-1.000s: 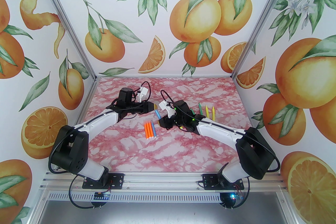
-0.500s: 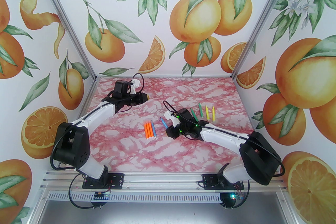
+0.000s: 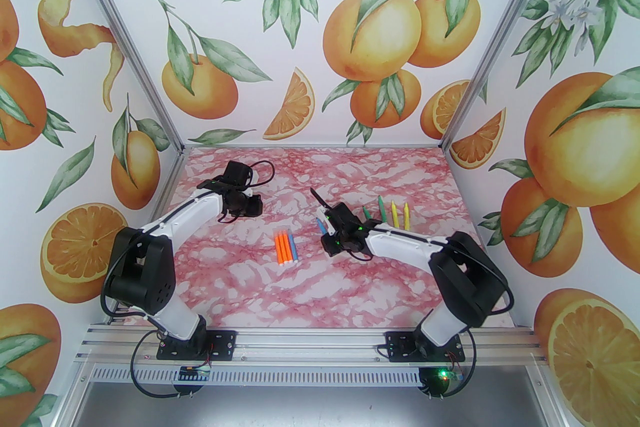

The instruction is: Open the pen caps

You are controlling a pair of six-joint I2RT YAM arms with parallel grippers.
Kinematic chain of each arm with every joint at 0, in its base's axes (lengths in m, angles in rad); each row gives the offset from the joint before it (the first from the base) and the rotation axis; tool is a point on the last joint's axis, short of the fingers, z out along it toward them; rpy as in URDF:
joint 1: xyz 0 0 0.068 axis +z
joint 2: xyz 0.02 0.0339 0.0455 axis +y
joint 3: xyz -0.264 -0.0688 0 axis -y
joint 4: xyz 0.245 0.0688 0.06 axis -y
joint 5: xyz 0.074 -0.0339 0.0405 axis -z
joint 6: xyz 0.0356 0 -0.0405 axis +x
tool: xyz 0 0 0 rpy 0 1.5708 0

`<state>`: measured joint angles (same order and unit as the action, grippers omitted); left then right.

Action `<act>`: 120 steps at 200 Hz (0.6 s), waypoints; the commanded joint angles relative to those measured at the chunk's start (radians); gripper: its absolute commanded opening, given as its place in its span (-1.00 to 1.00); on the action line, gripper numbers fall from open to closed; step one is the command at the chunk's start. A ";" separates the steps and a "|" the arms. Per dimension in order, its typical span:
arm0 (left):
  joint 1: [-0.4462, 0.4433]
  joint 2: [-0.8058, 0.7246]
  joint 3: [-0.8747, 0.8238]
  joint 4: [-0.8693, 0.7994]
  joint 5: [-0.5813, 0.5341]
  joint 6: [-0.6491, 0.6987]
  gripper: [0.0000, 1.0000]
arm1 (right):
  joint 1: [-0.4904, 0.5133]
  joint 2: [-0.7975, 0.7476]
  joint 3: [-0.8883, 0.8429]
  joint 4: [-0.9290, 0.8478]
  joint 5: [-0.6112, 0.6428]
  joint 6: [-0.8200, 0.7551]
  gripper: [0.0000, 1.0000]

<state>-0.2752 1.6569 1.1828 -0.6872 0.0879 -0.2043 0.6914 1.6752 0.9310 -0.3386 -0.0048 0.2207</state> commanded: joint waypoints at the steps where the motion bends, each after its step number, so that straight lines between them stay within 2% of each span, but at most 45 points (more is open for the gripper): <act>1: -0.001 0.021 -0.002 -0.066 -0.080 0.034 -1.00 | -0.008 0.040 0.059 -0.056 0.086 0.023 -1.00; 70: 0.000 0.093 -0.005 -0.101 -0.166 0.059 -0.93 | -0.006 0.095 0.091 -0.099 0.119 0.028 -0.76; 75: 0.000 0.101 -0.001 -0.105 -0.197 0.060 -0.92 | -0.006 0.095 0.090 -0.099 0.117 0.028 -0.75; 120: 0.004 0.157 -0.001 -0.109 -0.217 0.070 -0.88 | -0.006 0.095 0.086 -0.104 0.115 0.029 -0.64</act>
<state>-0.2752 1.7897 1.1732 -0.7776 -0.0944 -0.1497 0.6914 1.7554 1.0035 -0.4202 0.0837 0.2390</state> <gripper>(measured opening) 0.175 0.169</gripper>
